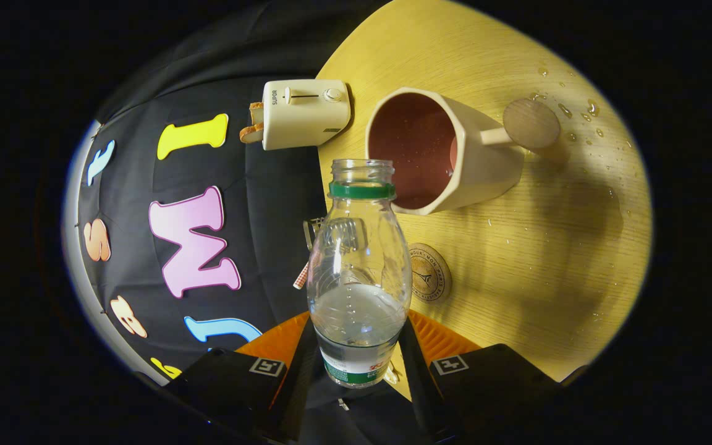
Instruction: Take the bottle from table, then pour the juice into the cup, finally place the bottle on the coaster
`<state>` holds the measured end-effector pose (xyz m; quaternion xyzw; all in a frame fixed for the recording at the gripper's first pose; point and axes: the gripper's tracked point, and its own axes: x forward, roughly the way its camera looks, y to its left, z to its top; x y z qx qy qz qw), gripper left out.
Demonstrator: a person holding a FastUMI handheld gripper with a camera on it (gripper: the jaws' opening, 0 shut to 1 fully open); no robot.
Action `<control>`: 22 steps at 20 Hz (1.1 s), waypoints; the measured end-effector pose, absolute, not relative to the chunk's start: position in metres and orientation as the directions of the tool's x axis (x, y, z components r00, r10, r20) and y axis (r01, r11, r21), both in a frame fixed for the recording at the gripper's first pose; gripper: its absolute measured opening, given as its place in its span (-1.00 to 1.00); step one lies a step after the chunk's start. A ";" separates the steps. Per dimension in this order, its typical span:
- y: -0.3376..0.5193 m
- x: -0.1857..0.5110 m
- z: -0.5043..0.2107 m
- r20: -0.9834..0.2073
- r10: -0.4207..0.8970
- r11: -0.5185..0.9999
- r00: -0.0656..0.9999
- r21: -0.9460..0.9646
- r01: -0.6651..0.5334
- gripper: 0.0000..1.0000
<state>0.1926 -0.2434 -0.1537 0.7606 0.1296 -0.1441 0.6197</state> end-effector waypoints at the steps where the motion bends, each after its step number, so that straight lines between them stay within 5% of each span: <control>1: -0.243 0.193 -0.153 -0.379 0.018 -0.210 0.925 0.903 0.374 0.43; 22: -0.245 0.192 -0.150 -0.374 0.006 -0.400 0.927 0.849 0.345 0.43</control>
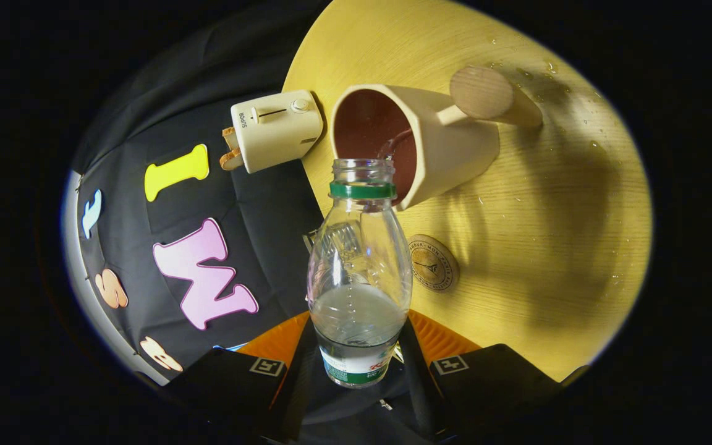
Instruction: Take the bottle from table, then pour the juice into the cup, finally place the bottle on the coaster
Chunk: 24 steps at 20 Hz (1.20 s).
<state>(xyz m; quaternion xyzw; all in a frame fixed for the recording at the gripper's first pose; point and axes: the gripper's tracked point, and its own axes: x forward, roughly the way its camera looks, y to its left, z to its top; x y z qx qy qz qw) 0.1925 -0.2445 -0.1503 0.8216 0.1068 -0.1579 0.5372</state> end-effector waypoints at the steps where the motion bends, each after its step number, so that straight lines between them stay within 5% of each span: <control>1: -0.247 0.194 -0.148 -0.373 0.003 -0.410 0.928 0.846 0.341 0.43; 24: -0.259 0.208 -0.128 -0.333 -0.009 -0.569 0.943 0.777 0.269 0.43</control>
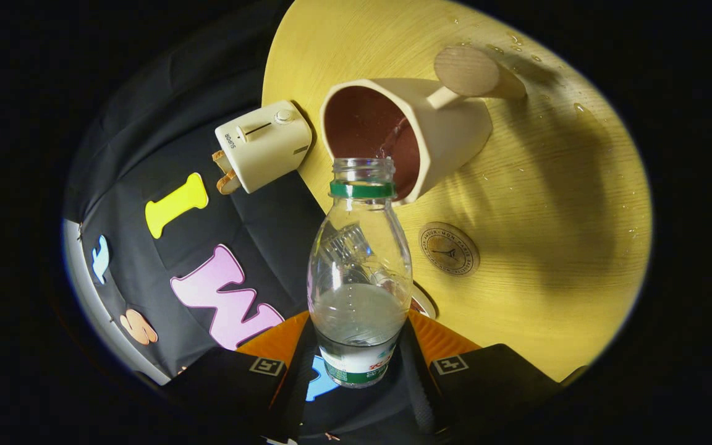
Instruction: Take the bottle from table, then pour the juice into the cup, finally place the bottle on the coaster
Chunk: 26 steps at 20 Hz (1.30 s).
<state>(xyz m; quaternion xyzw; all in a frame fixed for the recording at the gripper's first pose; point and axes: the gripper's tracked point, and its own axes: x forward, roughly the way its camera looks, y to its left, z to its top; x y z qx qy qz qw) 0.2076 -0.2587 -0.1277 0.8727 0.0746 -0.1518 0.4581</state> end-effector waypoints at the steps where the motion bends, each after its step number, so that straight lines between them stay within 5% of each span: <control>1: -0.260 0.207 -0.126 -0.329 -0.011 -0.575 0.944 0.775 0.264 0.43; 26: -0.270 0.214 -0.088 -0.293 -0.070 -0.716 0.954 0.681 0.156 0.44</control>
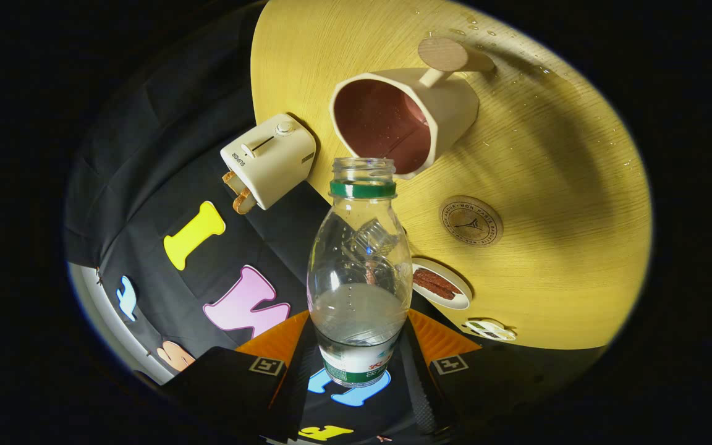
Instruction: Take the bottle from table, then pour the juice into the cup, finally place the bottle on the coaster
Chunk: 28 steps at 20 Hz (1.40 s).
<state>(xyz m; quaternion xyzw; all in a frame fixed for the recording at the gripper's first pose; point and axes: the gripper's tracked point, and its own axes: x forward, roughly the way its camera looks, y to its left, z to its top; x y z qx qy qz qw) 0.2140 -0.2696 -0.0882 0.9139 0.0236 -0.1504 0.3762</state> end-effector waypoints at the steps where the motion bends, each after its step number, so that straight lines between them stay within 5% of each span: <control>1: -0.272 0.214 -0.088 -0.294 -0.074 -0.718 0.953 0.679 0.154 0.44; 23: -0.263 0.212 -0.088 -0.294 -0.075 -0.713 0.953 0.684 0.156 0.43; 28: -0.253 0.204 -0.089 -0.318 -0.070 -0.541 0.946 0.809 0.232 0.42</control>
